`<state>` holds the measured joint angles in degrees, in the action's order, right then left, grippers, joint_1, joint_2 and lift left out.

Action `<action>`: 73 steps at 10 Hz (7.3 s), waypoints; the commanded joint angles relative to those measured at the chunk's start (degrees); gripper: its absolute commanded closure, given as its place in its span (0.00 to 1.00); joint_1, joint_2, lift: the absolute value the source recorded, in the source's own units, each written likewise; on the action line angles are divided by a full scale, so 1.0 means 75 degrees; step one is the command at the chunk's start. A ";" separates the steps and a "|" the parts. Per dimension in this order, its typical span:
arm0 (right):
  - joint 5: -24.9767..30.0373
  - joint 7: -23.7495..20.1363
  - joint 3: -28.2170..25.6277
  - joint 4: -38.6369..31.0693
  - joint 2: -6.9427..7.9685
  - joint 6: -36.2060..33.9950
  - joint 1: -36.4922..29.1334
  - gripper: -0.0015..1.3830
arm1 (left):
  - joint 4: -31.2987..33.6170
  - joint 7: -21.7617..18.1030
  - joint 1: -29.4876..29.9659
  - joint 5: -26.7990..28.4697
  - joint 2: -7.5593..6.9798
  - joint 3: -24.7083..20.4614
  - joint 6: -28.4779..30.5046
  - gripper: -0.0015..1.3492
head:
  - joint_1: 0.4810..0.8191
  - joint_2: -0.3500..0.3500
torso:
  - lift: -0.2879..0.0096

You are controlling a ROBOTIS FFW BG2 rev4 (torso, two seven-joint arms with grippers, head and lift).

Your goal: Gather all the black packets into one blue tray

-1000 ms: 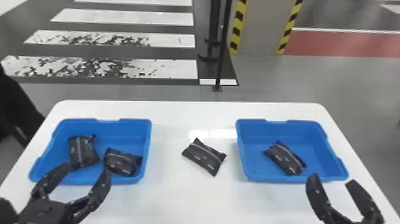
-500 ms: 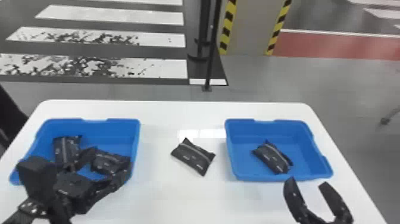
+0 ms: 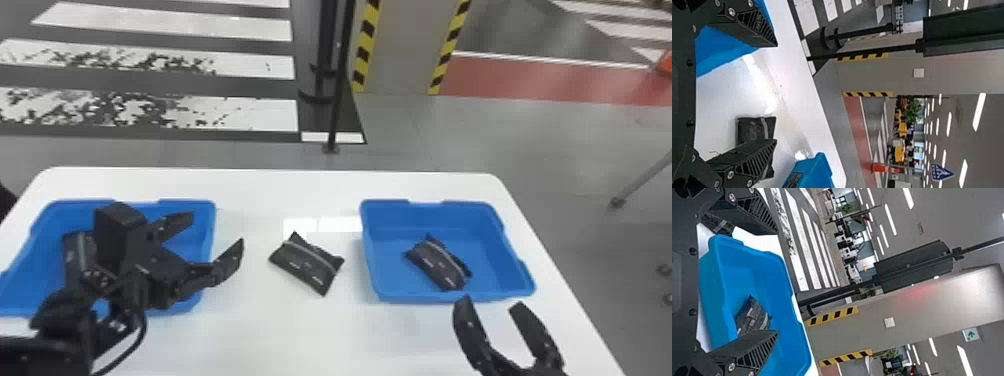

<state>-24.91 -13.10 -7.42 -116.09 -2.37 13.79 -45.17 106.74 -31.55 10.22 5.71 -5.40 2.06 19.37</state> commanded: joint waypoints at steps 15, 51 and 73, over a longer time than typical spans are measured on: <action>0.0168 0.0000 0.0106 0.0133 0.0106 0.0018 0.0305 0.10 | -0.6330 0.0691 -0.4175 -0.0334 -0.0018 0.3732 -0.0352 0.14 | 0.63 0.03 | 0.60; 0.2392 -0.0785 -0.0473 -0.0149 -0.0141 -0.3132 0.1805 0.10 | 0.3383 0.1020 0.5556 -0.2391 0.0685 -0.2300 -0.3221 0.29 | 0.63 0.56 | 0.60; 0.5043 -0.2402 -0.0092 0.3489 -0.1430 -0.8569 0.6586 0.41 | 0.3345 0.1031 0.5462 -0.2970 0.0509 -0.2041 -0.2958 0.30 | 0.63 0.29 | 0.60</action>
<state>13.03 -31.12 -8.11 -90.02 -13.03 -50.77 4.12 131.96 -23.82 51.20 -16.50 -1.58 -13.34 -2.90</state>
